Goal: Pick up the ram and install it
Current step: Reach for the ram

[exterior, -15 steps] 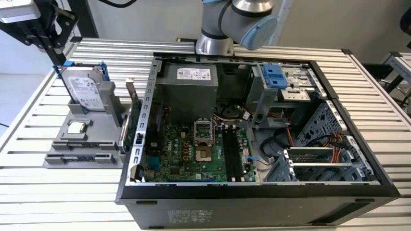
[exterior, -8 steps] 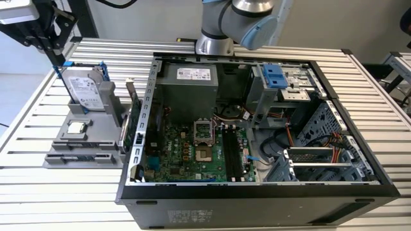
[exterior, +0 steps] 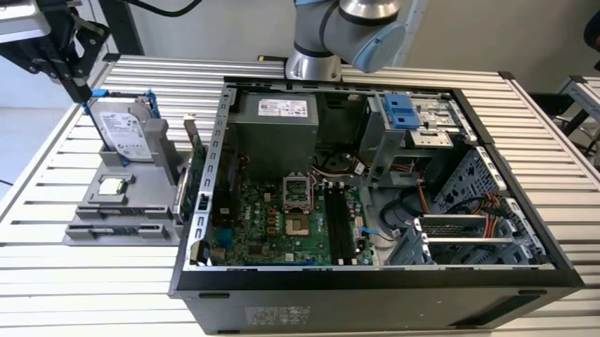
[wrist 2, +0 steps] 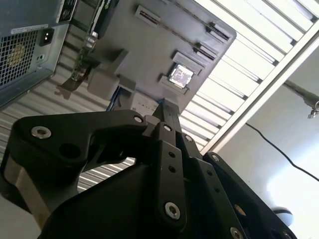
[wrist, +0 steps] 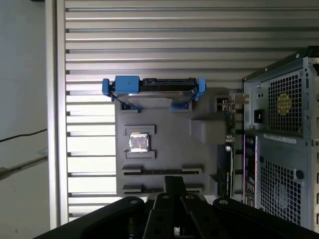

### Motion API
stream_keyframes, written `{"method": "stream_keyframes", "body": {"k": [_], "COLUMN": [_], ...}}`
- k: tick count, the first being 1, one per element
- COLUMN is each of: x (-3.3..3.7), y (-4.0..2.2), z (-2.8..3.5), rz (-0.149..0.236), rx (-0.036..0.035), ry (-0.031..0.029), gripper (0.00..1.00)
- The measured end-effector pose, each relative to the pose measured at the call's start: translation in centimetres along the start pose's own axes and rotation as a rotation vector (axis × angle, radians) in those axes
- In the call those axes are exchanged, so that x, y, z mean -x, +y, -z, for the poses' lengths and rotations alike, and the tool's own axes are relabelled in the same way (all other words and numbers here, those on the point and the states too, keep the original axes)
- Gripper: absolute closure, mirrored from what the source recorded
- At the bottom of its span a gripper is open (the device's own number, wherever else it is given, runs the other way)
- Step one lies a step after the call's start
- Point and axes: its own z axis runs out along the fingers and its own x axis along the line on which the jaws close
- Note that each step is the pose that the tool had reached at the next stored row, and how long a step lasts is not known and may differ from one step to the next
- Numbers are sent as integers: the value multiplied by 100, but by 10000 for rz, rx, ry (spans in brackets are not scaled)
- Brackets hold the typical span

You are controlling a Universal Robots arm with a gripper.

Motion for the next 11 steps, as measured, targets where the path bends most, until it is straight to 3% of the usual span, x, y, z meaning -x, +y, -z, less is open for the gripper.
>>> {"method": "stream_keyframes", "body": {"k": [11], "x": [6], "y": [-197], "z": [9], "rz": [0], "rx": [1], "ry": [-1], "gripper": [100]}}
